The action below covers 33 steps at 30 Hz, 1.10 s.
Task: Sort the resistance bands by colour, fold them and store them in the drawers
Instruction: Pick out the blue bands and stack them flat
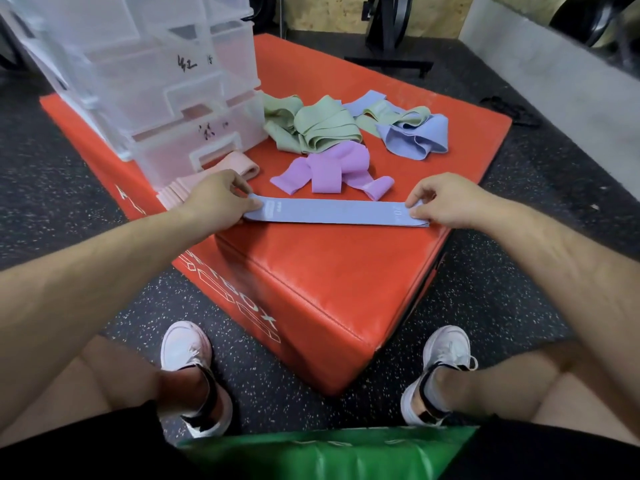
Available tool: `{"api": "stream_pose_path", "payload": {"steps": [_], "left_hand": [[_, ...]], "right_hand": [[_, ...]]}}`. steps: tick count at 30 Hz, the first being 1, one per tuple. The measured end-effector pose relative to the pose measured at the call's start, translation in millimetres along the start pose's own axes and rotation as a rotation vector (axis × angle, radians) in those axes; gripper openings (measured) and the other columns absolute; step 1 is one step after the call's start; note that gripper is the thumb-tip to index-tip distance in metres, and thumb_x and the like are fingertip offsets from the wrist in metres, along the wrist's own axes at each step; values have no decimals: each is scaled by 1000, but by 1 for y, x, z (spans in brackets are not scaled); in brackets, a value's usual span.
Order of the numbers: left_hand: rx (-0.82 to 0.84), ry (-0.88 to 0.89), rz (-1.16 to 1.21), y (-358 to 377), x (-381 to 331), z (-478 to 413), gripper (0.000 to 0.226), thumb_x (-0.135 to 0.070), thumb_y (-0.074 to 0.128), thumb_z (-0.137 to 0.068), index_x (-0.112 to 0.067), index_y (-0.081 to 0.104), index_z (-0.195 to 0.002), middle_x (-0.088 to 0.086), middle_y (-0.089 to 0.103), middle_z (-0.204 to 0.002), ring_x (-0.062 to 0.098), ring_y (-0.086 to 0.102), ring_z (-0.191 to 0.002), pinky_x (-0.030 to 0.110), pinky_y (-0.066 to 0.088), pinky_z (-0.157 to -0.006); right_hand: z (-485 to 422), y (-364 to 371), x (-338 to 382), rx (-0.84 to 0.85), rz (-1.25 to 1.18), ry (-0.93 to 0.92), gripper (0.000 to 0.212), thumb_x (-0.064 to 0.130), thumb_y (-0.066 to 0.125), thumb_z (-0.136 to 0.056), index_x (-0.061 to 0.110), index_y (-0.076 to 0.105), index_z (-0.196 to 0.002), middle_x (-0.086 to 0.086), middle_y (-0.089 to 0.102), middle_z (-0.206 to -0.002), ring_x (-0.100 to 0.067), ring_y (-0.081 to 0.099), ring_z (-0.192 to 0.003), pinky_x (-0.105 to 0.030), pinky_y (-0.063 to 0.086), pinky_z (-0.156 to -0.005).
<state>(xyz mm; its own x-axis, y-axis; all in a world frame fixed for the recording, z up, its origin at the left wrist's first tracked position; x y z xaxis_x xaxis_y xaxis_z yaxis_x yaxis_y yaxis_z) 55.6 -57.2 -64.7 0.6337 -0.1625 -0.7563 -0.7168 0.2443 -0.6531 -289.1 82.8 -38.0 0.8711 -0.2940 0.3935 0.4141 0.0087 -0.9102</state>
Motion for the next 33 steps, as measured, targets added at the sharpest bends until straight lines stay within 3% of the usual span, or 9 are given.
{"api": "stream_pose_path", "payload": {"steps": [3, 6, 10, 15, 19, 21, 25, 29, 33], "left_hand": [[-24, 110, -169, 0, 3, -4, 25, -26, 77, -83, -14, 63, -99, 2, 57, -87, 17, 55, -67, 30, 49, -65], [-35, 331, -271, -1, -4, 0, 27, -33, 76, -84, -19, 65, -104, -1, 48, -107, 15, 51, -90, 29, 44, -88], [178, 503, -346, 3, -8, 5, 54, -67, 65, -75, -34, 66, -117, -7, 62, -119, 14, 53, -120, 37, 42, -103], [229, 538, -329, 9, -9, 5, 39, -32, 80, -80, -25, 71, -117, 0, 65, -119, 17, 57, -115, 31, 40, -104], [255, 521, -478, 7, -17, 3, 58, -72, 62, -67, -40, 66, -115, -5, 60, -122, 18, 51, -124, 42, 40, -105], [242, 540, -528, 9, -28, 1, 65, -80, 55, -65, -41, 65, -116, -8, 57, -121, 18, 51, -120, 47, 42, -102], [157, 657, -529, 28, -76, -5, 58, -69, 58, -76, -33, 64, -121, -5, 59, -121, 20, 55, -115, 43, 45, -97], [187, 765, -481, 64, -129, -17, 62, -67, 50, -77, -32, 60, -127, -6, 60, -123, 18, 52, -118, 42, 44, -98], [167, 779, -447, 97, -169, -42, 60, -59, 60, -83, -35, 51, -138, -8, 53, -133, 17, 47, -125, 45, 40, -102]], "right_hand": [[-2, 1, -1, -33, 78, -80, 10, 17, 75, -82, 21, 74, -91, 0, 58, -98, -14, 58, -77, -28, 45, -74], [1, 0, -2, 20, 121, -200, 14, 24, 76, -81, 28, 71, -93, 1, 53, -114, -16, 54, -104, -29, 39, -98], [8, 2, -3, 122, 133, -251, 38, 40, 83, -74, 38, 65, -108, 7, 58, -118, -14, 51, -115, -35, 39, -106], [8, 1, -2, 118, 133, -240, 38, 36, 83, -75, 39, 65, -109, 7, 56, -113, -15, 54, -107, -32, 42, -96], [8, -1, 1, 140, 130, -207, 41, 46, 82, -72, 38, 66, -108, 5, 55, -113, -15, 54, -107, -36, 43, -100], [7, -7, 8, 139, 136, -226, 41, 54, 76, -72, 39, 65, -108, 4, 55, -114, -15, 54, -108, -38, 44, -102], [0, -21, 29, 74, 113, -276, 37, 48, 70, -86, 35, 63, -120, 5, 56, -122, -12, 54, -115, -33, 43, -103], [-11, -33, 47, 30, 39, -317, 38, 46, 67, -89, 36, 58, -125, 10, 58, -125, -4, 53, -111, -27, 43, -101], [-37, -50, 27, -30, -26, -223, 40, 42, 67, -91, 33, 58, -129, 6, 58, -125, -10, 56, -110, -25, 43, -96]]}}
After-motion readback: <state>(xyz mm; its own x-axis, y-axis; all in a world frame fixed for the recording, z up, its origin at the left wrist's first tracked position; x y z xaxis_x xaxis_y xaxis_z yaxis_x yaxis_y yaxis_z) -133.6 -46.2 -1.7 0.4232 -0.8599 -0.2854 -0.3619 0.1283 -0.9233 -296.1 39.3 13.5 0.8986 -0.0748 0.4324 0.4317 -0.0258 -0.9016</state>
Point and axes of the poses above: each hand's wrist, its own z-axis away from the middle knuckle, its own y-axis out of the palm, x = y × z, the point moved 4 cm from there along -z, towards the middle knuckle
